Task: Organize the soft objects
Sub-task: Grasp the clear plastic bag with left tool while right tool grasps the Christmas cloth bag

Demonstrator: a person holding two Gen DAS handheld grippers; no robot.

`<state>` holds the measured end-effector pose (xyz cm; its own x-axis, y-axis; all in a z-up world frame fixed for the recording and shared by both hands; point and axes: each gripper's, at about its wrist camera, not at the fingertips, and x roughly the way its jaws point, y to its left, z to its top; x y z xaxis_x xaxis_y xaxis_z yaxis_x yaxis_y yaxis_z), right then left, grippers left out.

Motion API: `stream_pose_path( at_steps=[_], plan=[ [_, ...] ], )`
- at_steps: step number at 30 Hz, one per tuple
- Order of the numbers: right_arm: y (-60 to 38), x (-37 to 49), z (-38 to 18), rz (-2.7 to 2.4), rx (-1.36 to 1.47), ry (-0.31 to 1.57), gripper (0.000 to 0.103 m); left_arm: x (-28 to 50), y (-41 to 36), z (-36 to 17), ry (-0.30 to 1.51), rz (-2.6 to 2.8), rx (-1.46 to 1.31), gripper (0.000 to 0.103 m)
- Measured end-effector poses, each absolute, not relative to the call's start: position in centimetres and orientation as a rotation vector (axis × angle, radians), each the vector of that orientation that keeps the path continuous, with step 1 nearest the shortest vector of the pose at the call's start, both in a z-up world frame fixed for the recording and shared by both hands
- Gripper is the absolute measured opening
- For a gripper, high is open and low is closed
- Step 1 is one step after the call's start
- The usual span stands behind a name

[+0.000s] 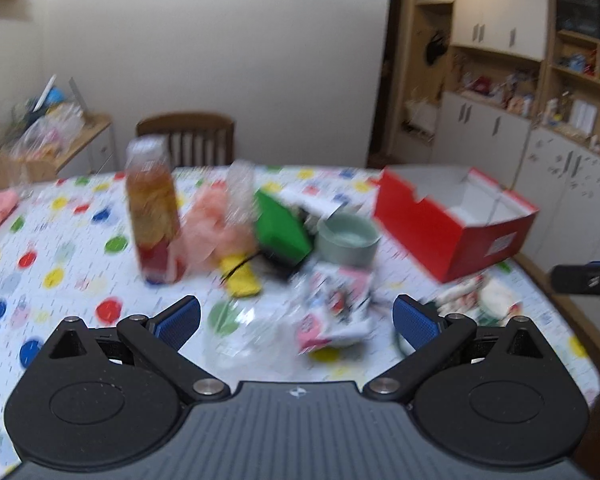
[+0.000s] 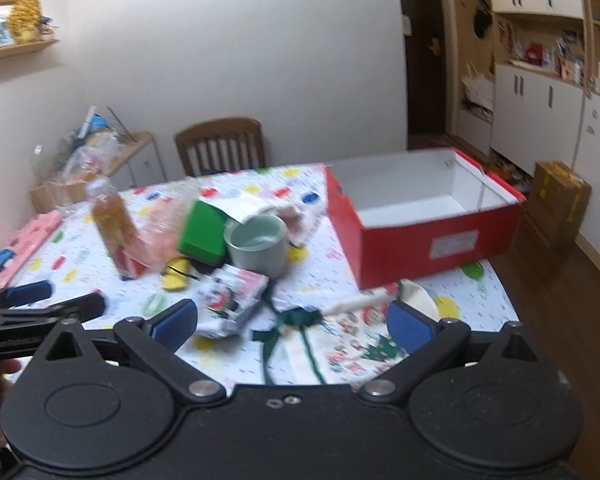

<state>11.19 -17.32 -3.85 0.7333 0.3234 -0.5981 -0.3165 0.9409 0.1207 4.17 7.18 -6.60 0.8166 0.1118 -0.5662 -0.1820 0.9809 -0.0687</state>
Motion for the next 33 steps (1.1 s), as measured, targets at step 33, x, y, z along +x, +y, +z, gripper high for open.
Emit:
stream_pose_path(
  at_steps=[33],
  plan=[
    [-22.6, 23.2, -16.5, 0.161, 0.102, 1.027, 0.079, 14.4, 10.2, -16.2, 0.891, 0.105, -0.132, 0.069]
  ],
)
